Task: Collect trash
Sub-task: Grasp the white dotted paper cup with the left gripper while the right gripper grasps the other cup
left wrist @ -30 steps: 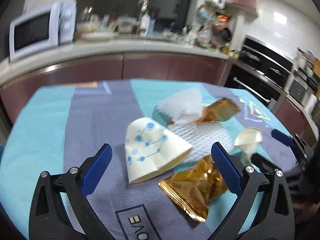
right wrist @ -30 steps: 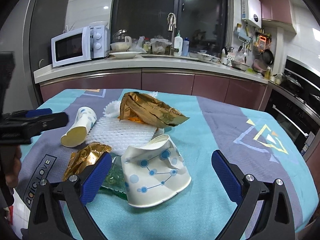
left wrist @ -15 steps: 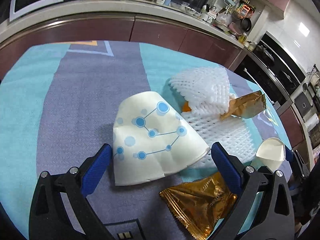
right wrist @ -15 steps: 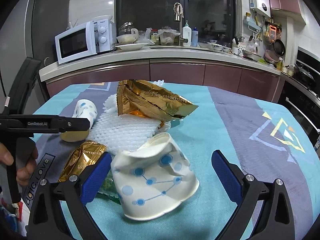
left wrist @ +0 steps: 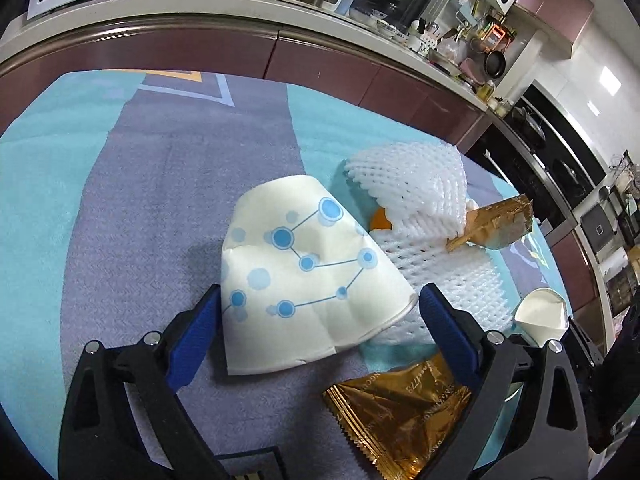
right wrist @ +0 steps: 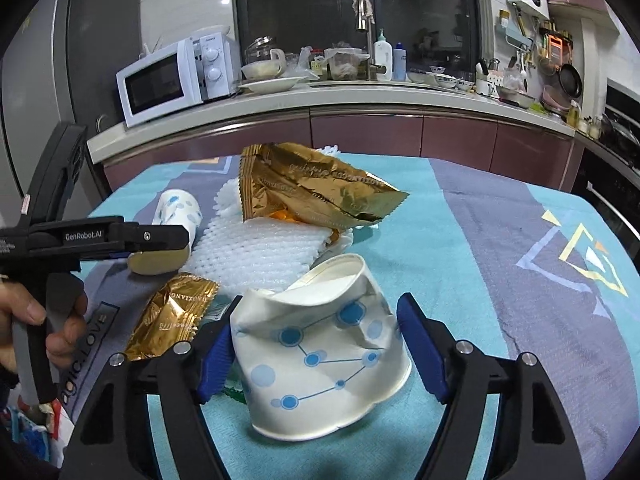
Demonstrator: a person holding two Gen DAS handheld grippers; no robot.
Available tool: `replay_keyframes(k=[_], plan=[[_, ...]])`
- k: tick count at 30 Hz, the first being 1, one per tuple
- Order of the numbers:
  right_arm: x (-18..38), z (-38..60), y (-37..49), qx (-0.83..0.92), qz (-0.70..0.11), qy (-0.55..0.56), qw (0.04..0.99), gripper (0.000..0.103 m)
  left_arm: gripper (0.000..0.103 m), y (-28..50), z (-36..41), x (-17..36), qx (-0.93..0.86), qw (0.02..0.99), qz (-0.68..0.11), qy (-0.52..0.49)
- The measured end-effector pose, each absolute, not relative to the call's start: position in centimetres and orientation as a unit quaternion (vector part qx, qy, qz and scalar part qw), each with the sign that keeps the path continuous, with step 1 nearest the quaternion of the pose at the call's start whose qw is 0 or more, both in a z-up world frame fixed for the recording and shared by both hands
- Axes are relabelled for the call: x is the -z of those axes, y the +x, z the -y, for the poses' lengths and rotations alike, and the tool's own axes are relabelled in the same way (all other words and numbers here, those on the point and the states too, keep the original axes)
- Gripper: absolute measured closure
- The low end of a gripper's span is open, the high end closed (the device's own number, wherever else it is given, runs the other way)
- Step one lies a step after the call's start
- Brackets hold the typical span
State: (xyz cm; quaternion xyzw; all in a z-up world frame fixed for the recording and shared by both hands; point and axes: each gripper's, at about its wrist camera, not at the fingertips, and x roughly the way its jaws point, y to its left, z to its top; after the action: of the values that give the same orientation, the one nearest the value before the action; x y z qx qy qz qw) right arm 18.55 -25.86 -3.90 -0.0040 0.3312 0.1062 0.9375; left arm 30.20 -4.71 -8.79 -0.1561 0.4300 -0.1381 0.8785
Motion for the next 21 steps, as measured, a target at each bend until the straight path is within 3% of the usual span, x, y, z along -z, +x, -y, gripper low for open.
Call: replay_keyframes(k=[6, 8, 12, 15, 16, 17, 18, 21], plan=[[3.1, 26.6, 17.8, -0.100, -0.318, 0.005, 0.943, 0.030, 0.017, 28.6, 3.8, 7.5, 0.137, 0.888, -0.409, -0.161], [3.0, 26.6, 17.7, -0.097, -0.315, 0.006, 0.944, 0.030, 0.041, 28.7, 3.6, 7.4, 0.138, 0.886, -0.412, -0.160], [2.8, 26.2, 17.2, -0.097, -0.312, 0.005, 0.945, 0.030, 0.039, 29.1, 3.1, 8.5, 0.137, 0.879, -0.425, -0.166], [2.7, 26.1, 17.0, -0.096, -0.311, 0.004, 0.945, 0.030, 0.024, 29.1, 2.7, 8.8, 0.141, 0.878, -0.421, -0.179], [2.7, 26.1, 17.0, -0.095, -0.312, 0.003, 0.945, 0.030, 0.026, 29.3, 2.7, 8.7, 0.142, 0.877, -0.421, -0.181], [2.7, 26.1, 17.1, -0.095, -0.312, 0.002, 0.945, 0.030, 0.037, 29.4, 2.8, 8.8, 0.141, 0.877, -0.422, -0.180], [2.7, 26.2, 17.0, -0.095, -0.312, 0.003, 0.945, 0.030, 0.041, 29.6, 2.8, 8.8, 0.146, 0.876, -0.424, -0.180], [2.6, 26.3, 16.9, -0.094, -0.309, 0.003, 0.946, 0.030, 0.045, 29.9, 2.9, 9.1, 0.151, 0.870, -0.427, -0.197]])
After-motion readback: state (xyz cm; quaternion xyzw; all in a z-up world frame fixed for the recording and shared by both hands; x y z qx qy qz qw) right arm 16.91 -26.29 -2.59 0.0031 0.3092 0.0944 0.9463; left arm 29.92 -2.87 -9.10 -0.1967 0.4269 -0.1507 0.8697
